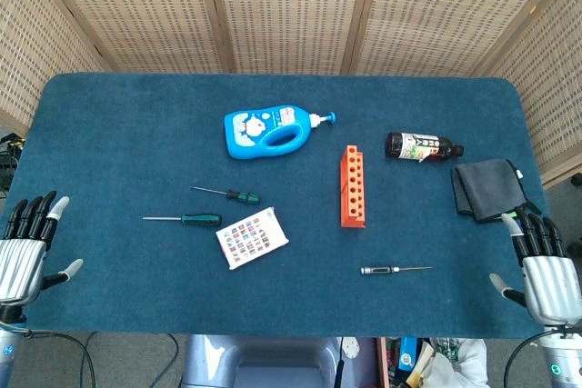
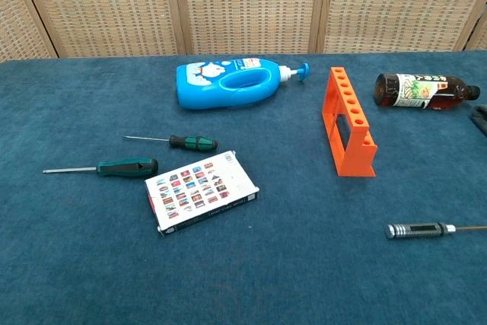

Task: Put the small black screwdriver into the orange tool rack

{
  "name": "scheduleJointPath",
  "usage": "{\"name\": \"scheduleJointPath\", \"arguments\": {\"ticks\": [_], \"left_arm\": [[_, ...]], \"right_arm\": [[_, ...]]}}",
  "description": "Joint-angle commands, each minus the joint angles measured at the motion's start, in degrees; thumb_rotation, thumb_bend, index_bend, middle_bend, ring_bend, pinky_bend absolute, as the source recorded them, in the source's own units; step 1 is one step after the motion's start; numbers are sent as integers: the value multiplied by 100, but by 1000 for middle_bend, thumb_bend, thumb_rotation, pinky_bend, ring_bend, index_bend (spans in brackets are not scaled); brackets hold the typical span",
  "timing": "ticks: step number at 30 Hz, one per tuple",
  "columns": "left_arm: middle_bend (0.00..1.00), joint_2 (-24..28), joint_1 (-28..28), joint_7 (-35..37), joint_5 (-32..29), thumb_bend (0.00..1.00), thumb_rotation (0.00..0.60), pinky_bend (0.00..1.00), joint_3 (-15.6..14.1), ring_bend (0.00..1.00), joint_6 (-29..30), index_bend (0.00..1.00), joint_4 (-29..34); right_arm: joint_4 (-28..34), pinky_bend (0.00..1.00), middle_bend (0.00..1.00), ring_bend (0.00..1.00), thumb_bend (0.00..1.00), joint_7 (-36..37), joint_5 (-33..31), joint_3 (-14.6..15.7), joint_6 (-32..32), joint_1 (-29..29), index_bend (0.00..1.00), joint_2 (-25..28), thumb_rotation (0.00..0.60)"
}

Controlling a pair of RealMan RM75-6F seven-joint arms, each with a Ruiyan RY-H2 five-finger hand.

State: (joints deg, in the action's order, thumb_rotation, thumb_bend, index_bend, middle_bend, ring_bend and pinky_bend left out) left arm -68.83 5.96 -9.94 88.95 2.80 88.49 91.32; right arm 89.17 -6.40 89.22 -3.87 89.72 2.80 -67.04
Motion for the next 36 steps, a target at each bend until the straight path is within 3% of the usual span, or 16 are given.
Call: {"name": "scheduleJointPath", "arguments": {"ticks": [1, 27, 36], "left_arm": [[0, -1, 1, -6, -4, 0, 600, 0, -4, 0, -10, 0, -1], [0, 22, -4, 1, 50, 0, 600, 0, -9, 0, 27, 0, 31], [0, 49, -13, 57, 40, 0, 600, 0, 10, 0, 53, 0, 56]], "right_arm": [[2, 0, 0, 0, 148, -2, 1, 5, -4, -1, 0, 0, 600], [86, 0, 0, 0, 156, 184, 211, 101, 8, 14, 0, 20, 600], [267, 0, 0, 0, 157, 127, 496, 193, -4, 85, 137, -144, 600]]}}
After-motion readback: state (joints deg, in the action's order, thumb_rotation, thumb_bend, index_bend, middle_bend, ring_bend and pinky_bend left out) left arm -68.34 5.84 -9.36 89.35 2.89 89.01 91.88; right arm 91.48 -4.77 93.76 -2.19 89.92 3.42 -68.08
